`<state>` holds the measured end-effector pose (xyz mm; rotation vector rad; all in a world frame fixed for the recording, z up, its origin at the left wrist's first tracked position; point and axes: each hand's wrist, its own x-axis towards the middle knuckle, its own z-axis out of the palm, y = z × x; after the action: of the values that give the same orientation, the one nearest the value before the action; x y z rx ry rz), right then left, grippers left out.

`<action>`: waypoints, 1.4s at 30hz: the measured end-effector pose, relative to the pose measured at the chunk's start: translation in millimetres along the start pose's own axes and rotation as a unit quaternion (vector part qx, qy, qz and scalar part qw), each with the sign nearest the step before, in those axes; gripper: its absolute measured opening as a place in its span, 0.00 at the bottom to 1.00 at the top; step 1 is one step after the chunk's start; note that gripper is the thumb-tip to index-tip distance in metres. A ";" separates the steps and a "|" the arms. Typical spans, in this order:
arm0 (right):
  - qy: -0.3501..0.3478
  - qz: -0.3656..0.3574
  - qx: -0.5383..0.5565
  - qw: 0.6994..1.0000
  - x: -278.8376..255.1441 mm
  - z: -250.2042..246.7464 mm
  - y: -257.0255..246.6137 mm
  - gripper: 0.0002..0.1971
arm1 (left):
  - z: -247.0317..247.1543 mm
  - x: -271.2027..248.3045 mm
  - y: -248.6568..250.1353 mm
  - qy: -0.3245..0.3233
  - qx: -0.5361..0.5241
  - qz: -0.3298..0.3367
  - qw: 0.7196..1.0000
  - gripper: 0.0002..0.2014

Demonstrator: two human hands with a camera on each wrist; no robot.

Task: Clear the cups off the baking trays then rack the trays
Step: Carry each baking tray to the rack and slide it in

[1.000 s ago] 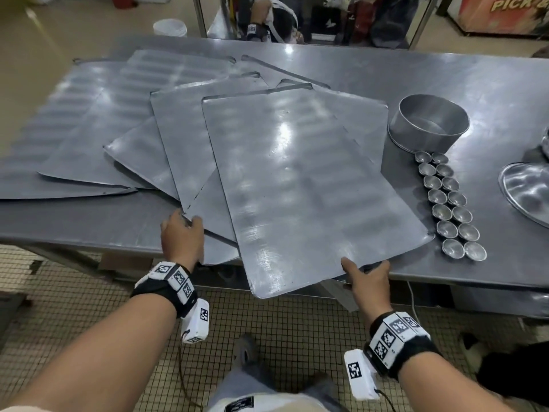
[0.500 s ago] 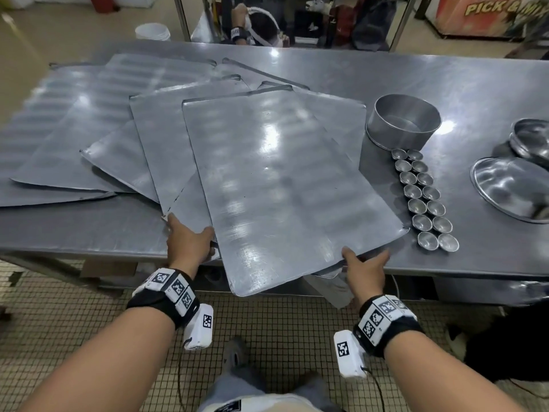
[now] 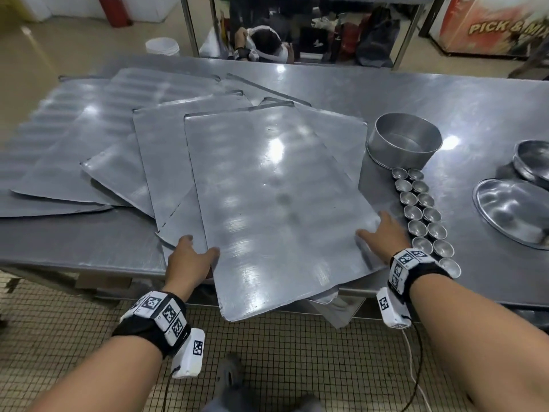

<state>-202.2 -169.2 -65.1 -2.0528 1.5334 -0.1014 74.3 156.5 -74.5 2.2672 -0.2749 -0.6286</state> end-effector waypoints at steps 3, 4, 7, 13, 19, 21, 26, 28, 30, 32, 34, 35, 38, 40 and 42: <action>-0.031 -0.011 0.007 0.999 22.5 1.2 8.3 0.35 | -1.9 0.8 -0.2 0.000 -0.004 -0.007 1.000 0.43; -0.036 -0.015 0.004 0.999 26.4 0.9 8.5 0.34 | -2.1 1.8 -1.3 0.001 -0.008 -0.009 1.000 0.43; -0.024 -0.026 0.014 0.999 37.7 1.6 12.2 0.36 | -2.5 1.7 0.1 0.000 -0.010 -0.015 1.000 0.41; -0.046 -0.034 0.000 0.998 29.5 -6.2 7.2 0.49 | -5.8 -2.5 0.5 0.011 0.007 -0.023 1.000 0.36; -0.051 -0.088 0.034 0.994 1.1 -4.6 -19.6 0.31 | -35.0 8.9 4.2 0.071 0.009 0.000 0.997 0.35; -0.032 -0.082 0.075 0.993 -10.0 -2.8 -27.0 0.27 | -44.5 10.8 7.5 0.083 0.015 0.017 0.996 0.30; 0.000 -0.070 0.140 0.988 -32.0 12.6 -31.7 0.32 | -61.3 14.7 4.3 0.103 0.021 0.036 0.994 0.24; 0.009 -0.063 0.164 0.984 -40.5 14.6 -32.9 0.31 | -64.7 17.4 1.0 0.106 0.012 0.040 0.993 0.24; 0.021 -0.062 0.182 0.981 -46.0 15.5 -33.0 0.32 | -67.3 21.5 0.3 0.107 0.004 0.054 0.993 0.25; 0.027 -0.058 0.207 0.976 -46.1 18.7 -33.1 0.36 | -69.5 30.2 3.4 0.106 0.001 0.073 0.992 0.28; 0.041 -0.042 0.227 0.972 -43.4 21.3 -32.5 0.42 | -72.6 43.7 11.6 0.102 0.001 0.088 0.991 0.33; 0.049 -0.033 0.237 0.970 -42.8 21.3 -33.4 0.43 | -74.1 51.6 17.2 0.101 0.004 0.094 0.990 0.36; 0.069 -0.012 0.281 0.957 -43.7 21.2 -37.8 0.36 | -77.8 77.8 36.4 0.088 0.018 0.121 0.988 0.36; 0.086 0.000 0.293 0.952 -46.5 22.3 -42.5 0.31 | -78.4 94.0 49.8 0.077 0.028 0.142 0.986 0.31; 0.098 0.011 0.298 0.949 -49.0 26.7 -46.1 0.30 | -77.1 110.6 59.5 0.063 0.036 0.151 0.986 0.32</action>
<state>-169.0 -106.2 -52.1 -1.5714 1.4131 -0.6919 208.6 121.1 -25.0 2.2610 -0.5729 -0.3216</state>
